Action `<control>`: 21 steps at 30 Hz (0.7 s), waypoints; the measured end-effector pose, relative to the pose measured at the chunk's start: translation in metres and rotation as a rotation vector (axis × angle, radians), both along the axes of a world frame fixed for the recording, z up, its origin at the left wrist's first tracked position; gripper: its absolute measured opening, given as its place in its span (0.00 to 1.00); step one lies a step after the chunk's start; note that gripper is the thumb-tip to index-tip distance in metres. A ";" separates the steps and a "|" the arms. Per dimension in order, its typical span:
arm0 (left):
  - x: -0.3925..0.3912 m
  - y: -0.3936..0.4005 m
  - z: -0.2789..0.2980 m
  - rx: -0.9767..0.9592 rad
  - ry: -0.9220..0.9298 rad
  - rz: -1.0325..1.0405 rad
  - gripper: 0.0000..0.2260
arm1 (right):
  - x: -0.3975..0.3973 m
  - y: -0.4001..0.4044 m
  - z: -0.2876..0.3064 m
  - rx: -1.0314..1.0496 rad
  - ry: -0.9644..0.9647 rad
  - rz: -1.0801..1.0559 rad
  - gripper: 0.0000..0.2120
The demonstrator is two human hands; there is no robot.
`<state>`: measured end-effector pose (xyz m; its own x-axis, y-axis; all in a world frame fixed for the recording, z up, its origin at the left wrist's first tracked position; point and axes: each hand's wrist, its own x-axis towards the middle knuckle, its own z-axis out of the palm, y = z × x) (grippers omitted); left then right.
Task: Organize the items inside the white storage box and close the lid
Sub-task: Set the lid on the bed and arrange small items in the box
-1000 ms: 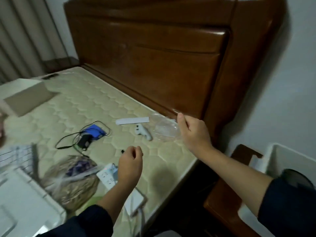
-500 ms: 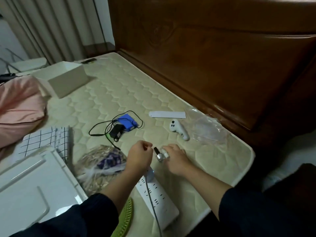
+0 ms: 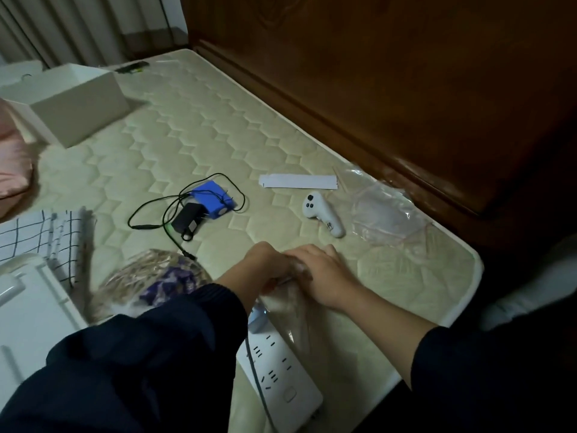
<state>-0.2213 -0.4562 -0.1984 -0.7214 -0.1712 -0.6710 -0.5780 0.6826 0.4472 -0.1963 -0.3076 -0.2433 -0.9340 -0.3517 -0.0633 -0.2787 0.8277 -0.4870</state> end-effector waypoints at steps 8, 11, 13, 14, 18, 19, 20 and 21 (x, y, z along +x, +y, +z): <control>0.003 0.008 0.000 -0.102 0.013 -0.066 0.07 | -0.001 0.025 -0.006 -0.367 -0.161 -0.463 0.14; 0.010 0.012 0.014 -0.140 0.153 -0.124 0.11 | 0.008 0.043 0.008 -0.400 -0.169 -0.514 0.13; 0.014 0.017 0.028 -0.070 0.232 -0.141 0.13 | 0.015 0.057 0.028 -0.419 -0.131 -0.545 0.11; 0.017 0.021 0.036 -0.014 0.272 -0.138 0.12 | 0.020 0.065 0.040 -0.421 -0.104 -0.555 0.10; 0.045 0.054 0.072 0.206 0.441 -0.141 0.11 | 0.045 0.101 0.106 -0.419 0.031 -0.611 0.10; 0.055 0.066 0.082 0.262 0.473 -0.148 0.11 | 0.054 0.112 0.126 -0.422 0.069 -0.628 0.11; 0.065 0.079 0.093 0.312 0.503 -0.150 0.10 | 0.064 0.123 0.145 -0.421 0.105 -0.644 0.12; 0.075 0.093 0.104 0.363 0.530 -0.145 0.09 | 0.075 0.135 0.165 -0.421 0.134 -0.657 0.12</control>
